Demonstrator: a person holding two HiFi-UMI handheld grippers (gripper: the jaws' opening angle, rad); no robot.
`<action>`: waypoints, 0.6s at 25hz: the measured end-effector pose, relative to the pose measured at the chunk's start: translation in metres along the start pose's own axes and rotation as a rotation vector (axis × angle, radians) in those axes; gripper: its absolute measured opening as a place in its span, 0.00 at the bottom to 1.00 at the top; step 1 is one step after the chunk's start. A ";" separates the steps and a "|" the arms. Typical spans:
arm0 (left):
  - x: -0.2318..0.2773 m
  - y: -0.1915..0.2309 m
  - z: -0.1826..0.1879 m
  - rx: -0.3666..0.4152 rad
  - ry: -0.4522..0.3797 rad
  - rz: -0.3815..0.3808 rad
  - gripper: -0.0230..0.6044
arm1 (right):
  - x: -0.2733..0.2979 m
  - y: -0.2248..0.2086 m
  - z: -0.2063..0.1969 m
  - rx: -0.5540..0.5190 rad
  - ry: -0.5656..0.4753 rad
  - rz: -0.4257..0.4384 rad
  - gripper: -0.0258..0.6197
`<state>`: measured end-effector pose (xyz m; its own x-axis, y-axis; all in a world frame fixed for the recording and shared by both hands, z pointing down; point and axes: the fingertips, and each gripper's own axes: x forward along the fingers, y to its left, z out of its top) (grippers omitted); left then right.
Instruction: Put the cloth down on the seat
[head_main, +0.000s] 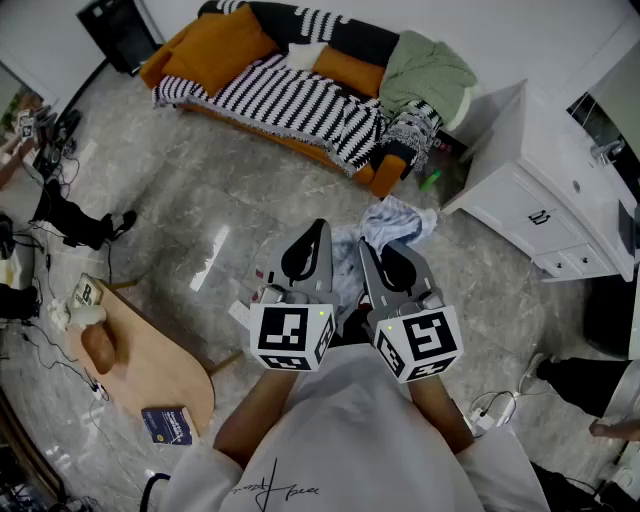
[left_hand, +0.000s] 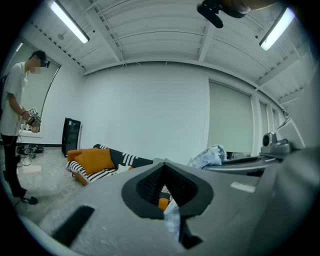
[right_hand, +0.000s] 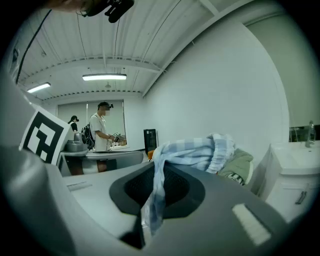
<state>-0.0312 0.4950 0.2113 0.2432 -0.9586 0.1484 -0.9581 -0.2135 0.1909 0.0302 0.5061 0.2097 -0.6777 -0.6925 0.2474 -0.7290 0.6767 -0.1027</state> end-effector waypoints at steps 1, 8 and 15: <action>0.001 0.002 0.001 0.004 -0.003 -0.001 0.04 | 0.002 0.001 0.001 0.000 0.000 -0.002 0.09; 0.008 0.005 0.002 0.009 -0.008 -0.037 0.04 | 0.011 -0.004 0.003 0.003 0.000 -0.015 0.09; 0.008 0.016 -0.005 -0.005 0.016 -0.058 0.04 | 0.014 -0.007 0.004 0.036 0.003 -0.003 0.09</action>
<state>-0.0439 0.4851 0.2199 0.3006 -0.9415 0.1527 -0.9417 -0.2675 0.2042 0.0253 0.4911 0.2098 -0.6749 -0.6941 0.2506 -0.7344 0.6648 -0.1367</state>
